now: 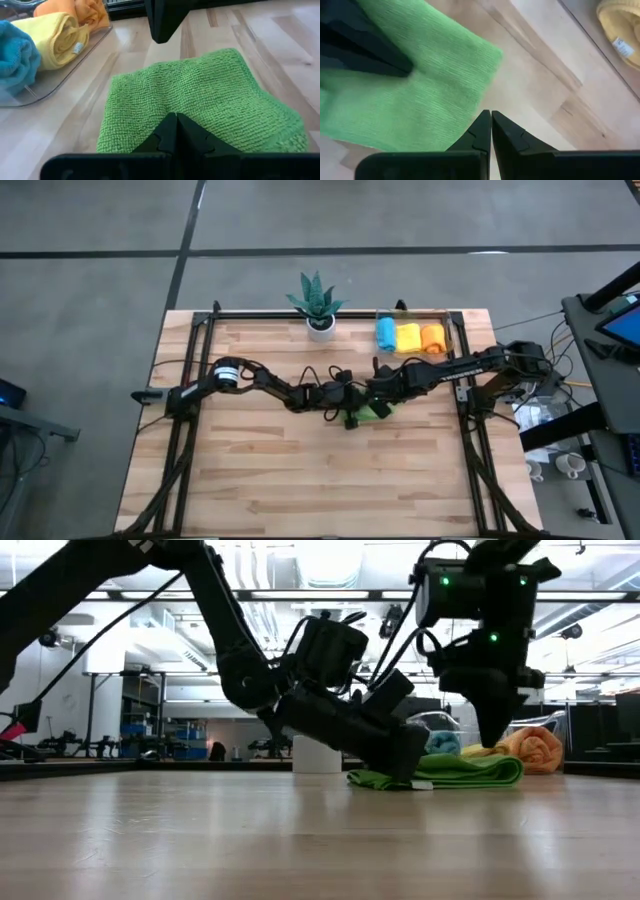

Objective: Roll microfiber towels into tight, uniform cylinder then place into a basket
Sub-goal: Roll the green microfiber cloth

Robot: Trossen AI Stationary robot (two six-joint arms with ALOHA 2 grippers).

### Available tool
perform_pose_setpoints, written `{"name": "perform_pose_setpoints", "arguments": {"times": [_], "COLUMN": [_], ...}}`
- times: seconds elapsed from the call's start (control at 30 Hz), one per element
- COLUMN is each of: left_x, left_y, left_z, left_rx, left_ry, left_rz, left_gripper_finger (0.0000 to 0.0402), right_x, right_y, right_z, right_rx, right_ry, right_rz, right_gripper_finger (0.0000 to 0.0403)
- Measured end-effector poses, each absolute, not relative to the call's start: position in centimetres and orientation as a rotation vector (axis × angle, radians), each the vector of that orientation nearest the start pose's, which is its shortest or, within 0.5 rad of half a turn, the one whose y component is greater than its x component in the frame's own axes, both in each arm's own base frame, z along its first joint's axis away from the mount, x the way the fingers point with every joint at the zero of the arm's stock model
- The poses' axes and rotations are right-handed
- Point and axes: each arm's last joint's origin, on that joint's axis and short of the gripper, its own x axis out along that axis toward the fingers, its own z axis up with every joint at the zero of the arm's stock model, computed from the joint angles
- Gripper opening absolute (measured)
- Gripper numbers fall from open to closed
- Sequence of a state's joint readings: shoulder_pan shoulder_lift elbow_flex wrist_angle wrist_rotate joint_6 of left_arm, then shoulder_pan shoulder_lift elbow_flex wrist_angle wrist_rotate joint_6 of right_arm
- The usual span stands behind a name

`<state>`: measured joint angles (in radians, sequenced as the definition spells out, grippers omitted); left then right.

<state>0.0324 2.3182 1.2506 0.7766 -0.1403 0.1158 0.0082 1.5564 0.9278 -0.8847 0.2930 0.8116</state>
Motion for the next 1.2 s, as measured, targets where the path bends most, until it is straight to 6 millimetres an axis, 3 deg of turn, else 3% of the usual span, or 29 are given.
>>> {"name": "perform_pose_setpoints", "arguments": {"times": [0.27, 0.53, 0.83, 0.97, 1.2], "left_x": [45.6, 45.1, 45.1, 45.1, 45.1], "left_y": [1.5, 0.5, 0.5, 0.6, 0.6], "left_z": [10.4, 9.7, 9.4, 9.0, 8.9], "left_rx": [0.13, 0.085, 0.061, 0.059, 0.06], "left_ry": [0.366, 0.446, 0.447, 0.451, 0.455], "left_rz": [0.141, 0.12, 0.126, 0.129, 0.128], "left_gripper_finger": [0.0, 0.0, 0.0, 0.0, 0.0], "right_x": [24.8, 23.9, 23.7, 23.3, 22.2], "right_y": [-0.8, -0.8, -0.6, -1.0, -1.3], "right_z": [17.9, 18.8, 16.1, 15.2, 15.6], "right_rx": [0.413, 0.478, 0.584, 0.63, 0.695], "right_ry": [1.248, 1.17, 1.099, 1.09, 0.998], "right_rz": [-0.851, -0.863, -0.758, -0.733, -0.732], "right_gripper_finger": [0.0009, 0.0009, 0.0013, 0.0041, 0.0131]}}
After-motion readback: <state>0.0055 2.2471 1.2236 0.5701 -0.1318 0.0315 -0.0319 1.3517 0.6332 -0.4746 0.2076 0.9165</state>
